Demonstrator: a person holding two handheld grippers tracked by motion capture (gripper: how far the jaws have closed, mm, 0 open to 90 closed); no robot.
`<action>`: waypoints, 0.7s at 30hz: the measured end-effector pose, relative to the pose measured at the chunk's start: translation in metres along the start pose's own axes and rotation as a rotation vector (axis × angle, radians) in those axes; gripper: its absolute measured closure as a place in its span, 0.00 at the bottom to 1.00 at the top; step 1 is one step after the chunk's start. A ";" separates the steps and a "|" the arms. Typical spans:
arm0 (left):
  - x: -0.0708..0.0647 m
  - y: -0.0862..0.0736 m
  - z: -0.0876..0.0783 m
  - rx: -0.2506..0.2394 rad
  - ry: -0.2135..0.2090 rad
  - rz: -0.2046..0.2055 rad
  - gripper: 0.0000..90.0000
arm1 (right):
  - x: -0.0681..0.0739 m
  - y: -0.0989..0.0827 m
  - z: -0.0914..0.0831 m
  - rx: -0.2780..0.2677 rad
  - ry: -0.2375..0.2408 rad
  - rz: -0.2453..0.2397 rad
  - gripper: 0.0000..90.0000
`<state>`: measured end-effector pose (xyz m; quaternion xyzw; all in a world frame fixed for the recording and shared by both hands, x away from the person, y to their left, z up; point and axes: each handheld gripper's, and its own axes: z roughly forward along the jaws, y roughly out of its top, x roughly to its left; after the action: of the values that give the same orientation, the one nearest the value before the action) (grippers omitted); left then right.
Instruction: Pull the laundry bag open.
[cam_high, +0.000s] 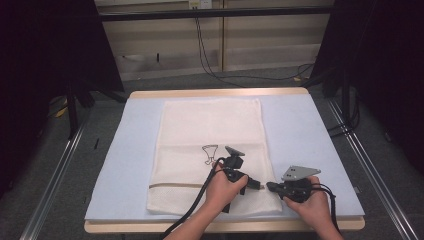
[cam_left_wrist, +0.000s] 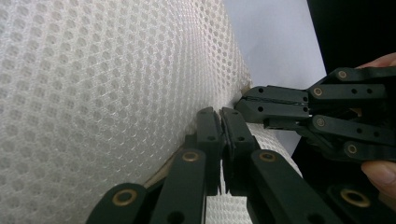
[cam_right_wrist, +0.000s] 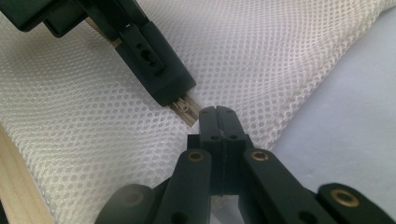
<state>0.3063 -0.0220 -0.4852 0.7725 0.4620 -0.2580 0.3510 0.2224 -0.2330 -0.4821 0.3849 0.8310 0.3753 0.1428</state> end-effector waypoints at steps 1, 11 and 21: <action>0.000 0.000 0.000 -0.001 -0.001 0.003 0.97 | 0.000 0.000 0.000 0.000 -0.001 -0.004 1.00; 0.005 -0.003 -0.011 -0.010 0.013 0.013 0.97 | 0.000 0.001 0.000 0.011 0.003 0.003 1.00; 0.006 -0.004 -0.015 -0.004 0.008 0.013 0.97 | -0.001 0.001 0.000 0.010 0.011 0.030 1.00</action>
<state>0.3065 -0.0052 -0.4817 0.7759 0.4588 -0.2517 0.3525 0.2236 -0.2339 -0.4815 0.3958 0.8279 0.3753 0.1308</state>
